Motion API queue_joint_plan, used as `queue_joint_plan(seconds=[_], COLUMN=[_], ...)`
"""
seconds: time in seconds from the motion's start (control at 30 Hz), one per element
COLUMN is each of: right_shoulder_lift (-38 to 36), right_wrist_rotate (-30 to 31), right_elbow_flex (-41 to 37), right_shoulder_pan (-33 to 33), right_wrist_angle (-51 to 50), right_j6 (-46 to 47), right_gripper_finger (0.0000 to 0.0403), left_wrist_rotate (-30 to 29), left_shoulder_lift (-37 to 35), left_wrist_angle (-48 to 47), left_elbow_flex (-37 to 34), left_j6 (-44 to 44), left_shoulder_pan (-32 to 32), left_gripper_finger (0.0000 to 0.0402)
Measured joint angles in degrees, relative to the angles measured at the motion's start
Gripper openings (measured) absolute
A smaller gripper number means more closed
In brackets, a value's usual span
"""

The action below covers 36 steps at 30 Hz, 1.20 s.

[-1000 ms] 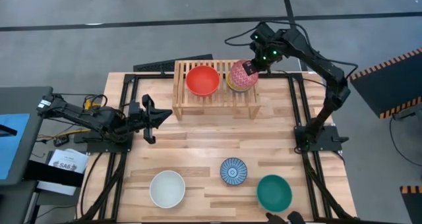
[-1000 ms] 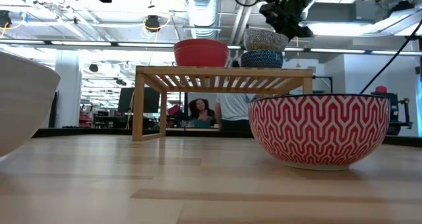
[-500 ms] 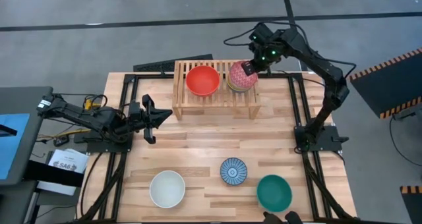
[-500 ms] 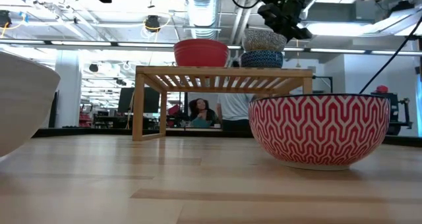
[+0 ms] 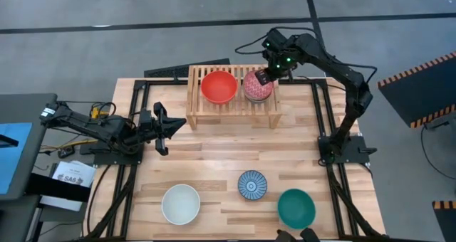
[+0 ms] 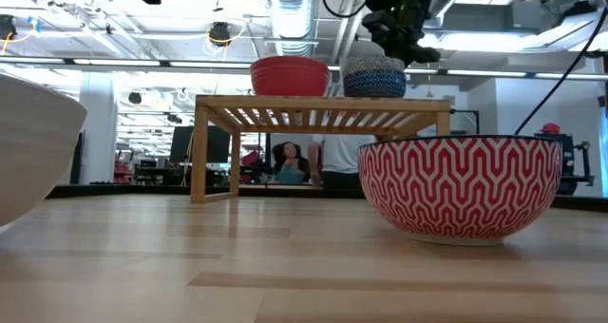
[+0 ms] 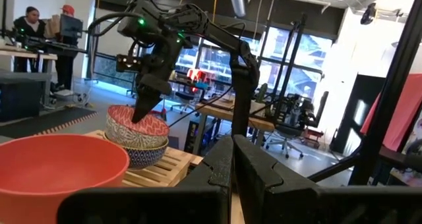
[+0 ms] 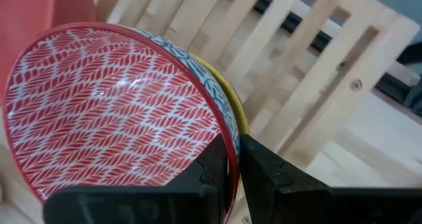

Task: Place and stack bowls onto a shelf
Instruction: Stack the small red bowl on top of the other small yellow bowl on the shelf

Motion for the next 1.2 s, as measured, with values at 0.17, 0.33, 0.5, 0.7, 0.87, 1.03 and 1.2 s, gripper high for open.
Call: queue_joint_plan(seconds=[0.17,0.33,0.5,0.7,0.87,1.03,1.2], right_shoulder_lift=[-0.1,-0.1,-0.1,-0.2,-0.2,-0.2,-0.2], right_wrist_rotate=[-0.1,-0.2,-0.4,-1.1,-1.1,-1.0,-1.0], right_elbow_flex=[0.0,0.0,0.0,0.0,0.0,1.5,4.9], right_shoulder_pan=[-0.4,-0.4,-0.4,-0.9,-1.2,-1.9,-2.7], right_wrist_angle=[-0.2,-0.1,-0.2,-0.1,0.0,-0.1,-0.2], right_j6=[-0.2,-1.6,-2.1,-2.6,-3.2,-3.7,-5.0], right_gripper_finger=[0.0064,0.0065,0.0068,0.0106,0.0151,0.0181,0.0189], left_wrist_rotate=[0.0,0.0,0.0,0.0,-0.1,-1.4,-1.5], left_shoulder_lift=[0.0,0.0,0.0,0.0,0.0,0.0,0.0], left_wrist_angle=[0.0,0.0,0.0,0.0,0.0,0.0,0.0], left_elbow_flex=[0.0,0.0,0.0,0.0,0.0,0.0,0.0], left_j6=[0.0,0.2,0.3,0.4,0.4,0.4,0.7], left_shoulder_pan=[0.0,0.0,0.0,0.0,0.0,0.0,0.0], left_gripper_finger=[0.0,0.0,0.0,0.0,0.0,0.0,0.0])
